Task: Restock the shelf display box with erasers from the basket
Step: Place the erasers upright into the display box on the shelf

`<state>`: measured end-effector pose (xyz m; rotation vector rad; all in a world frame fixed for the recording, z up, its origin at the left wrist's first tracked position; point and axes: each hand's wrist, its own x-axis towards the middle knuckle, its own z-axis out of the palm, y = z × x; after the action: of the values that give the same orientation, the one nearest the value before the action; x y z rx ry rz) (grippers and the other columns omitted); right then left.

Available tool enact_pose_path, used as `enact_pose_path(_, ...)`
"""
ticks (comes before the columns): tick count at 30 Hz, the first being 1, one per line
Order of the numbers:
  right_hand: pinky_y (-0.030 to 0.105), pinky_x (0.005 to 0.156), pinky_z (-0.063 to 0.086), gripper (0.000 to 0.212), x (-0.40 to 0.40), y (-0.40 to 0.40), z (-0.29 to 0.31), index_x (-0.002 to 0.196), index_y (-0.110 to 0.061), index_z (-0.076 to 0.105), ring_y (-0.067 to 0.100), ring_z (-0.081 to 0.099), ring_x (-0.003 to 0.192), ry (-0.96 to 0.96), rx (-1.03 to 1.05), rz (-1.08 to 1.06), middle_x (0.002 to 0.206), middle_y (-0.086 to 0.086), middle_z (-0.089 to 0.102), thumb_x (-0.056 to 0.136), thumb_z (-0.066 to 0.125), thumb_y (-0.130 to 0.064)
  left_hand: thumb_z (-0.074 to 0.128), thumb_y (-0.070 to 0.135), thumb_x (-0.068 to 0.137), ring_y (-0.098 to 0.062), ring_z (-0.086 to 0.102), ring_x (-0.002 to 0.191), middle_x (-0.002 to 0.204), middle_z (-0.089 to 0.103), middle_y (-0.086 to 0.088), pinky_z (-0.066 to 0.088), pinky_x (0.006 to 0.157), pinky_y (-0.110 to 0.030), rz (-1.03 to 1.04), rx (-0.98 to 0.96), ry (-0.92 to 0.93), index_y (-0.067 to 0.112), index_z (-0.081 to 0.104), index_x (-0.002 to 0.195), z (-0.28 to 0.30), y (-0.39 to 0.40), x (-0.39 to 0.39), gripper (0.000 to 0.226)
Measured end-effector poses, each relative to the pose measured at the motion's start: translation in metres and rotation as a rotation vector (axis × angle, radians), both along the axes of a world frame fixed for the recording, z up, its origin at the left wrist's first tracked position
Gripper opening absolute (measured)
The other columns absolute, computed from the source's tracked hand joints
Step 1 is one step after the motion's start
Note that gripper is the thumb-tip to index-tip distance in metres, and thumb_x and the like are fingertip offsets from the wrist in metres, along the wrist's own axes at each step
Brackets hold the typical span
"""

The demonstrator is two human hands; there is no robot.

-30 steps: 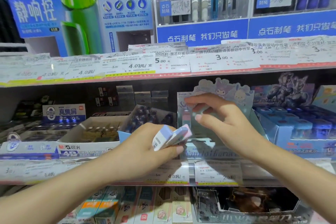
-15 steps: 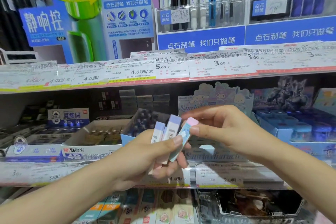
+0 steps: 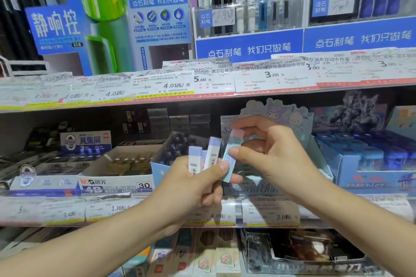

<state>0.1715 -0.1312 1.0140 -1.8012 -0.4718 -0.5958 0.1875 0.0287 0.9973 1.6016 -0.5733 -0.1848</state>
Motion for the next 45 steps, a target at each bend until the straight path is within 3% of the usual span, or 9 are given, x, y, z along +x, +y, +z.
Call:
enact_pose_path(7, 0.026, 0.079, 0.053, 0.039, 0.009, -0.019, 0.009, 0.094, -0.03, 0.059, 0.008, 0.059, 0.078, -0.078, 0.001, -0.027, 0.099, -0.001, 0.063, 0.077, 0.065, 0.004, 0.057, 0.023, 0.089, -0.001, 0.047, 0.045, 0.042, 0.055, 0.009, 0.038, 0.049, -0.008, 0.07, 0.292, -0.32, 0.024, 0.067, 0.103, -0.003, 0.016, 0.005, 0.017)
enact_pose_path(13, 0.011, 0.071, 0.045, 0.042, 0.029, -0.023, -0.003, 0.09, -0.037, 0.052, -0.002, 0.053, 0.069, -0.077, -0.085, -0.093, 0.091, -0.013, 0.055, 0.076, 0.068, -0.001, 0.056, 0.028, 0.09, 0.004, 0.052, 0.061, 0.076, 0.068, 0.024, 0.036, 0.055, -0.008, -0.034, 0.53, -0.49, 0.048, 0.056, 0.111, 0.001, 0.021, 0.004, 0.029)
enact_pose_path(17, 0.011, 0.068, 0.046, 0.038, 0.04, -0.021, -0.011, 0.083, -0.036, 0.052, -0.003, 0.054, 0.07, -0.074, -0.126, -0.101, 0.085, -0.018, 0.055, 0.076, 0.069, -0.002, 0.057, 0.028, 0.09, 0.0, 0.048, 0.048, 0.057, 0.061, 0.023, 0.032, 0.047, -0.009, -0.067, 0.586, -0.501, 0.037, 0.061, 0.116, 0.0, 0.022, 0.008, 0.028)
enact_pose_path(20, 0.011, 0.068, 0.046, 0.039, 0.043, -0.021, -0.012, 0.081, -0.036, 0.053, -0.004, 0.054, 0.07, -0.094, -0.124, -0.074, 0.078, -0.025, 0.059, 0.075, 0.069, -0.001, 0.058, 0.029, 0.089, -0.004, 0.043, 0.048, 0.058, 0.058, 0.005, 0.03, 0.046, -0.011, -0.081, 0.598, -0.538, 0.024, 0.066, 0.111, 0.002, 0.023, 0.015, 0.024)
enact_pose_path(25, 0.035, 0.082, 0.053, 0.039, 0.042, -0.022, -0.017, 0.08, -0.039, 0.056, 0.0, 0.054, 0.078, -0.096, -0.163, -0.093, 0.082, -0.013, 0.058, 0.073, 0.072, -0.004, 0.059, 0.028, 0.088, -0.004, 0.04, 0.048, 0.061, 0.056, -0.005, 0.03, 0.045, -0.01, -0.092, 0.626, -0.565, 0.008, 0.065, 0.106, 0.004, 0.022, 0.021, 0.027)
enact_pose_path(31, 0.024, 0.08, 0.05, 0.036, 0.042, -0.022, -0.018, 0.081, -0.038, 0.055, 0.016, 0.059, 0.09, -0.088, -0.256, -0.091, 0.093, 0.011, 0.063, 0.073, 0.073, -0.008, 0.059, 0.031, 0.088, -0.004, 0.042, 0.05, 0.065, 0.057, -0.002, 0.036, 0.049, -0.014, -0.114, 0.626, -0.543, 0.017, 0.067, 0.109, 0.004, 0.023, 0.025, 0.026)
enact_pose_path(36, 0.019, 0.077, 0.051, 0.014, 0.042, -0.022, -0.019, 0.083, -0.016, 0.066, 0.014, 0.059, 0.091, -0.176, -0.295, -0.039, 0.093, 0.001, 0.061, 0.076, 0.069, -0.004, 0.057, 0.031, 0.089, -0.006, 0.039, 0.05, 0.064, 0.054, -0.013, 0.03, 0.047, -0.012, -0.14, 0.633, -0.577, 0.006, 0.065, 0.107, 0.007, 0.024, 0.026, 0.032)
enact_pose_path(40, 0.007, 0.086, 0.036, 0.01, 0.043, -0.024, -0.019, 0.074, -0.027, 0.066, 0.003, 0.053, 0.098, -0.147, -0.354, -0.117, 0.098, -0.01, 0.057, 0.077, 0.059, -0.02, 0.057, 0.032, 0.089, -0.007, 0.038, 0.051, 0.063, 0.05, -0.013, 0.03, 0.048, -0.014, -0.149, 0.659, -0.582, 0.004, 0.064, 0.106, 0.008, 0.024, 0.028, 0.034)
enact_pose_path(45, 0.006, 0.086, 0.036, 0.015, 0.044, -0.022, -0.017, 0.069, -0.031, 0.067, 0.001, 0.054, 0.098, -0.076, -0.319, -0.083, 0.098, -0.012, 0.058, 0.073, 0.053, -0.032, 0.057, 0.034, 0.088, -0.008, 0.042, 0.052, 0.062, 0.05, -0.007, 0.036, 0.051, -0.018, -0.133, 0.67, -0.513, 0.008, 0.065, 0.109, 0.009, 0.023, 0.028, 0.034)
